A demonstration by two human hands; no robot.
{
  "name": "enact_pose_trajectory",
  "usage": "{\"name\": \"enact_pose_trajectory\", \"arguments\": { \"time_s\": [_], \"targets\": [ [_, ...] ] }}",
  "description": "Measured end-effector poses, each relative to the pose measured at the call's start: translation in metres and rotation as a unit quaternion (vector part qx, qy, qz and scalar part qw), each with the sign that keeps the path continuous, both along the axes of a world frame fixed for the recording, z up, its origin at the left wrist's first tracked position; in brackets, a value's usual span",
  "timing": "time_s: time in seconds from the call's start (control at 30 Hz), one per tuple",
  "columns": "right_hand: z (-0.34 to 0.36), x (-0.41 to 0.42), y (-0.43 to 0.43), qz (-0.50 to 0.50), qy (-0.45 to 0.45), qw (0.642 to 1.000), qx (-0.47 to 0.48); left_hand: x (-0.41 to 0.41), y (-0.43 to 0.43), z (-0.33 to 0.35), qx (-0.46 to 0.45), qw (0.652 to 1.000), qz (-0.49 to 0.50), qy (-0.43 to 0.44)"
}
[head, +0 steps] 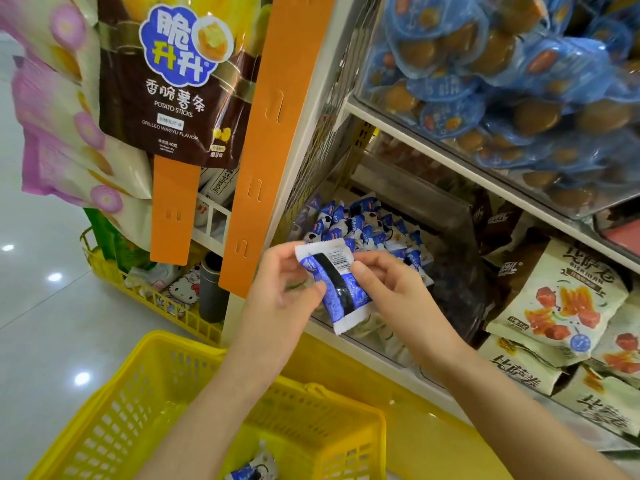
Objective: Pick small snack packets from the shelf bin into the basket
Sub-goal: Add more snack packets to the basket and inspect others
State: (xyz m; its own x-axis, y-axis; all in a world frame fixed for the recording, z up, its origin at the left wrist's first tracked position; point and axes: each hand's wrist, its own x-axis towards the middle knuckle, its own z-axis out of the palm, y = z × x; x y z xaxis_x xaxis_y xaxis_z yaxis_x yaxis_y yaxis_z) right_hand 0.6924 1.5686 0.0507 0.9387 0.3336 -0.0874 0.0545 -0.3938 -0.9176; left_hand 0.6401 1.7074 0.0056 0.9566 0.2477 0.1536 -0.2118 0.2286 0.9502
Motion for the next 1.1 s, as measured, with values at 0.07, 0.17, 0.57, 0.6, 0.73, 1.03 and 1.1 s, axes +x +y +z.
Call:
{"name": "enact_pose_trajectory", "arguments": {
  "time_s": [0.07, 0.17, 0.57, 0.6, 0.73, 1.03, 1.1],
  "targets": [
    [0.003, 0.005, -0.004, 0.020, 0.042, 0.999, -0.027, -0.002, 0.004, 0.002, 0.147, 0.988, 0.029, -0.031],
    [0.006, 0.008, -0.012, 0.035, 0.099, 0.992, -0.070, -0.005, 0.006, 0.003, 0.313, 0.947, 0.000, -0.079],
    [0.007, -0.008, -0.017, 0.120, 0.050, 0.992, 0.006, -0.007, -0.001, 0.000, 0.309, 0.946, 0.079, -0.058],
    [0.006, -0.009, -0.015, 0.120, 0.027, 0.992, 0.000, -0.008, -0.001, 0.001, 0.312, 0.945, 0.085, -0.060],
    [-0.004, -0.011, -0.008, 0.102, -0.017, 0.994, -0.035, -0.010, 0.003, 0.004, 0.345, 0.932, 0.078, -0.081],
    [-0.005, -0.007, -0.006, 0.116, 0.012, 0.993, 0.005, -0.003, 0.011, 0.004, 0.194, 0.979, 0.063, -0.005],
    [-0.005, -0.007, -0.003, 0.093, 0.027, 0.995, 0.032, -0.005, 0.011, 0.007, 0.120, 0.992, 0.038, 0.006]
  ]
}}
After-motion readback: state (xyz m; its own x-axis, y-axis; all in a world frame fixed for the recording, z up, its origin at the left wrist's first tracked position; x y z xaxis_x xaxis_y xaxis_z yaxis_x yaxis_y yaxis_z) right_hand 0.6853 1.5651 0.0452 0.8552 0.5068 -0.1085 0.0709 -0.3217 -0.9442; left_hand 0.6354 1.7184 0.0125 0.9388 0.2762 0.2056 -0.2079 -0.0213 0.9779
